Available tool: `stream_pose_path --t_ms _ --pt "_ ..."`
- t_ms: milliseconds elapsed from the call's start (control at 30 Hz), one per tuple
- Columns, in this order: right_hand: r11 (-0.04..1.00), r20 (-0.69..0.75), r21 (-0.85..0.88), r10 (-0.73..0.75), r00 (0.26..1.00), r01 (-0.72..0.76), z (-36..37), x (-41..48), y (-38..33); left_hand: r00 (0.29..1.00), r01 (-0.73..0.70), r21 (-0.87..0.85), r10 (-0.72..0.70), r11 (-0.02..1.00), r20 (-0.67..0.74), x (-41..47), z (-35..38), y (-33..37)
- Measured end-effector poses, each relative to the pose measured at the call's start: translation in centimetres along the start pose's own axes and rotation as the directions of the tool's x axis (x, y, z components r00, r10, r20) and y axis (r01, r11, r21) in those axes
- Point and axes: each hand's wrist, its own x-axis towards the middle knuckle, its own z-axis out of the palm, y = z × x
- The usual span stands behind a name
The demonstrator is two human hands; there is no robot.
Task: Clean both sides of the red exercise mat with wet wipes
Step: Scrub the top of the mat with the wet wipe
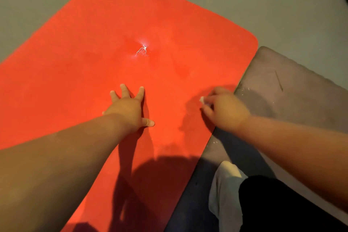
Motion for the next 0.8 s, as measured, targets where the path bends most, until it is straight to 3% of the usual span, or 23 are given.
stream_pose_path --t_ms 100,200,267,367,433,500,567,667,733,800 --pt "0.978 0.033 0.059 -0.201 0.979 0.199 1.5 -1.8 -2.7 1.000 -0.006 0.007 0.006 1.000 -0.015 0.4 0.0 -0.2" --pt "0.967 0.032 -0.040 -0.250 0.968 0.251 0.8 0.1 -0.4 0.999 -0.005 0.025 0.006 1.000 -0.038 0.5 -0.2 -0.4" --pt "0.981 -0.048 -0.124 -0.154 0.987 0.147 -0.4 2.2 1.6 0.996 -0.021 0.039 0.024 0.999 -0.080 0.5 -0.5 -0.8" --pt "0.971 -0.118 -0.088 0.210 0.971 -0.221 -1.8 5.3 4.0 0.991 -0.003 0.003 0.004 1.000 -0.131 0.3 -0.6 -1.4" --pt "0.951 -0.109 -0.061 0.294 0.950 -0.302 -1.9 5.3 3.4 0.990 0.060 -0.035 -0.064 0.998 -0.126 0.3 -0.4 -1.5" --pt "0.978 -0.084 -0.008 0.206 0.975 -0.207 -1.1 3.5 0.9 0.987 0.139 -0.093 -0.145 0.986 -0.064 0.5 -0.6 -1.7" --pt "0.996 -0.022 0.088 0.006 1.000 -0.004 0.1 0.5 -2.9 0.987 0.156 -0.127 -0.158 0.980 -0.008 0.9 -0.9 -1.7" --pt "0.969 0.121 0.108 -0.234 0.965 0.221 0.8 -1.2 -4.1 0.991 0.127 -0.120 -0.129 0.985 -0.016 1.2 -0.9 -2.0" --pt "0.986 0.083 0.038 -0.164 0.983 0.161 0.2 1.0 -1.0 0.993 0.113 -0.118 -0.116 0.987 -0.025 1.0 -0.8 -2.3" --pt "0.998 -0.026 0.004 0.071 0.997 -0.071 -0.9 3.4 3.1 0.995 0.093 -0.102 -0.097 0.990 -0.036 0.8 -0.8 -2.7"
